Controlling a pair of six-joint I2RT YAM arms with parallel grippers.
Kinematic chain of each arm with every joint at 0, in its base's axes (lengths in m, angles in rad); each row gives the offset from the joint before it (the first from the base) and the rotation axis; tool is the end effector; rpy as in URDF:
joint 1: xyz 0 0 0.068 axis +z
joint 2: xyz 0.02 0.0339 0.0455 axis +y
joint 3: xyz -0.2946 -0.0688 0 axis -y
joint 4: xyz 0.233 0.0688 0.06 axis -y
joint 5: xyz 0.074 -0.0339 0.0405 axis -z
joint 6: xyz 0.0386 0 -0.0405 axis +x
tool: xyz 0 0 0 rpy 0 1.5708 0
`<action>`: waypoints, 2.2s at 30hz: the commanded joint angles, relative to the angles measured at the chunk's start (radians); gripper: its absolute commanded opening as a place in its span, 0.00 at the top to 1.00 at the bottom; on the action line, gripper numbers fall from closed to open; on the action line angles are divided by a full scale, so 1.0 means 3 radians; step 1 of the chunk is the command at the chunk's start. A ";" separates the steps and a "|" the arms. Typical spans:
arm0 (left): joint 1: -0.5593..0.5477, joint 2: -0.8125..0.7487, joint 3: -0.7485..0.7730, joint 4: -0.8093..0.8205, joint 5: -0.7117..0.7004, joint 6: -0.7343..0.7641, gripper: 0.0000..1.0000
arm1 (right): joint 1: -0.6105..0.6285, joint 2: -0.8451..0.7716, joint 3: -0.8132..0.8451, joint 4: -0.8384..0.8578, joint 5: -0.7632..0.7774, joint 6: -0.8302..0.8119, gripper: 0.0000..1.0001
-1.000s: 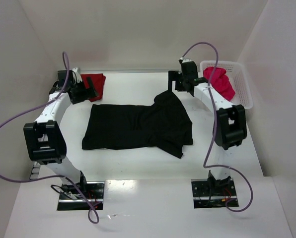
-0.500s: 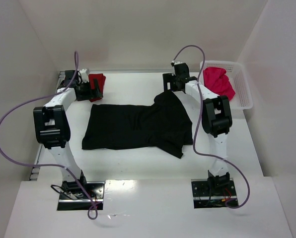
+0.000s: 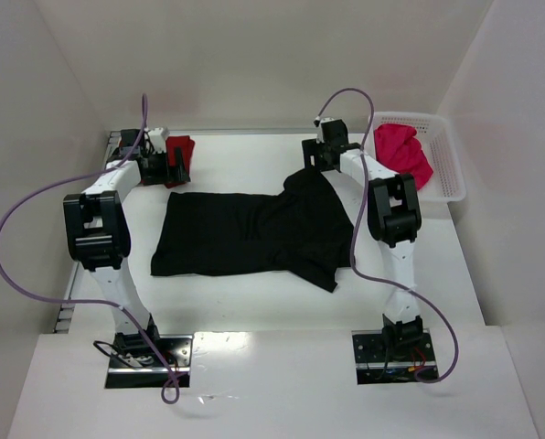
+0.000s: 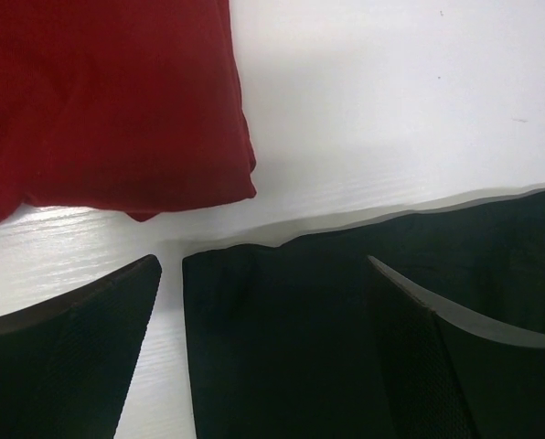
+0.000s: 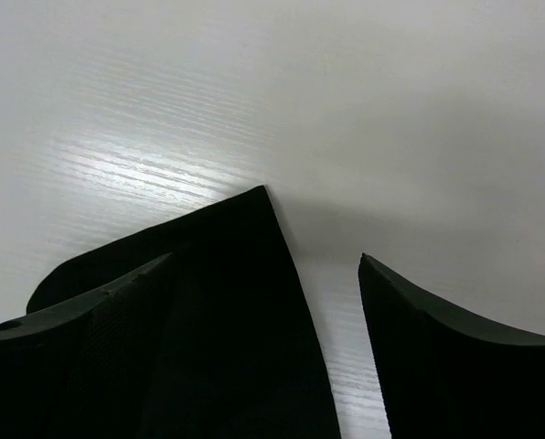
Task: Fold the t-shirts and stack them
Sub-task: Flatten out the tshirt
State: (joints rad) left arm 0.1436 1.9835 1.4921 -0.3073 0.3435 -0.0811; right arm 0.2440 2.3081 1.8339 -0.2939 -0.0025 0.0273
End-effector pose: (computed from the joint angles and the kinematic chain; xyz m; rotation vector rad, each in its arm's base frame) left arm 0.4461 0.0514 0.2473 -0.0982 2.3392 -0.3753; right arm 0.5179 0.1290 0.2003 -0.2546 2.3291 0.1374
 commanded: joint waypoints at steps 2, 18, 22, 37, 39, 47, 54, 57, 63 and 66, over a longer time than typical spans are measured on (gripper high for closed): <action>0.0022 -0.0046 -0.0040 0.0043 0.0072 0.0107 0.03 | -0.0036 0.0124 0.0161 0.0075 -0.0094 -0.0050 0.18; 0.0022 -0.0296 -0.0249 -0.0234 -0.0347 0.0045 0.03 | -0.0036 0.0380 0.0463 -0.0017 -0.0227 0.0016 0.53; 0.0022 -0.0327 -0.0326 -0.0326 -0.0358 -0.0016 0.04 | -0.0036 0.0380 0.0498 -0.0017 -0.0258 0.0047 0.66; 0.0022 0.0031 -0.0193 -0.0167 -0.0322 -0.0123 0.12 | -0.0036 0.0181 0.0463 -0.0017 -0.0360 0.0078 0.97; 0.0022 0.0137 -0.0162 -0.0136 -0.0353 -0.0124 0.14 | -0.0036 0.0181 0.0427 -0.0017 -0.0360 0.0078 0.98; 0.0022 0.0245 0.0006 0.0022 -0.0291 -0.0262 0.38 | -0.0036 0.0043 0.0299 0.0013 -0.0360 0.0078 0.99; 0.0022 0.0281 0.0037 0.0022 -0.0291 -0.0262 0.68 | -0.0036 -0.0054 0.0232 0.0075 -0.0329 0.0078 0.99; 0.0022 0.0281 0.0037 0.0053 -0.0260 -0.0262 0.89 | -0.0036 -0.0121 0.0166 0.0156 -0.0248 0.0108 0.99; 0.0022 0.0251 0.0007 0.0150 -0.0322 -0.0297 1.00 | -0.0036 -0.0182 0.0171 0.0187 -0.0212 0.0108 0.99; 0.0022 0.0123 0.0139 0.0120 -0.0352 -0.0297 1.00 | -0.0036 -0.0218 0.0334 0.0126 -0.0181 0.0144 0.99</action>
State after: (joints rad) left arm 0.1436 2.0613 1.4723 -0.3077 0.2401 -0.1638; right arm 0.2375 2.3219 1.8847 -0.2905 -0.0780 0.0593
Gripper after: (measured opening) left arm 0.004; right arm 0.012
